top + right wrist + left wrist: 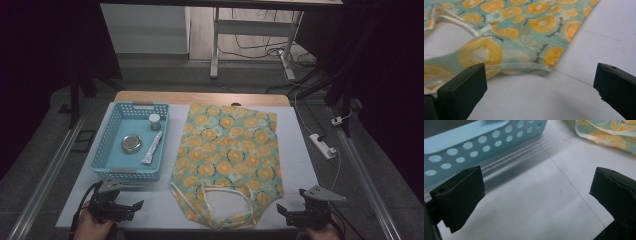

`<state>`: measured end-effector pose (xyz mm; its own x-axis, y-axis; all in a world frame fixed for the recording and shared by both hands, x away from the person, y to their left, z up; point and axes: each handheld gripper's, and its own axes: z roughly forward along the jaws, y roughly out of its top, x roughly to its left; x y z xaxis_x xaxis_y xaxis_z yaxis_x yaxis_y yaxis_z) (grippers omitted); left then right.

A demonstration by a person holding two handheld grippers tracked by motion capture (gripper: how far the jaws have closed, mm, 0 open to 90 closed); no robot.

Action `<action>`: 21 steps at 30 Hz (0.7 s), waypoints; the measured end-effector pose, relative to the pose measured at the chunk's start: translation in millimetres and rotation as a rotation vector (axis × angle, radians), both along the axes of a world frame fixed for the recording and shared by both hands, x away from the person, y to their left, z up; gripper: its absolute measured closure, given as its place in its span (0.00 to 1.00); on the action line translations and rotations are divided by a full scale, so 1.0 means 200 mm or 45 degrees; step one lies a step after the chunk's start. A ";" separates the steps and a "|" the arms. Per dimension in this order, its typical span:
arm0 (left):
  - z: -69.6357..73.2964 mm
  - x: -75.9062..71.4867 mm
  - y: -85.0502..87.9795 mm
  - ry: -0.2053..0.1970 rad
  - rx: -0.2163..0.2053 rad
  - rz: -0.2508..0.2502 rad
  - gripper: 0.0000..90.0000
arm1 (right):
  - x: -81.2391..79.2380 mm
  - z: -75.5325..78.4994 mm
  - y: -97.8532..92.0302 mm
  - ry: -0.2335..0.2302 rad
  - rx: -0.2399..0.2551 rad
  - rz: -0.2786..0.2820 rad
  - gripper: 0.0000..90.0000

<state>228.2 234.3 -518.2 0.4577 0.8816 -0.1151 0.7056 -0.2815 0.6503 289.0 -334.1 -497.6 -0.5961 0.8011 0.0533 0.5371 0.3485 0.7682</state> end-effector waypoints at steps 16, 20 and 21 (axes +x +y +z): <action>-0.01 0.00 0.00 0.028 0.003 -0.016 0.00 | 0.01 0.00 0.02 0.019 -0.014 0.084 0.00; -0.01 0.00 -0.01 0.045 0.011 -0.030 0.00 | 0.02 0.00 0.03 0.026 -0.022 0.098 0.00; -0.01 0.00 0.00 0.047 0.008 -0.029 0.00 | 0.02 0.00 0.03 0.024 -0.023 0.100 0.00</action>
<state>228.1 233.3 -520.5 0.4730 0.8718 -0.1270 0.7225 -0.3014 0.6223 292.8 -327.9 -498.5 -0.6560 0.7530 0.0510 0.5220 0.4039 0.7512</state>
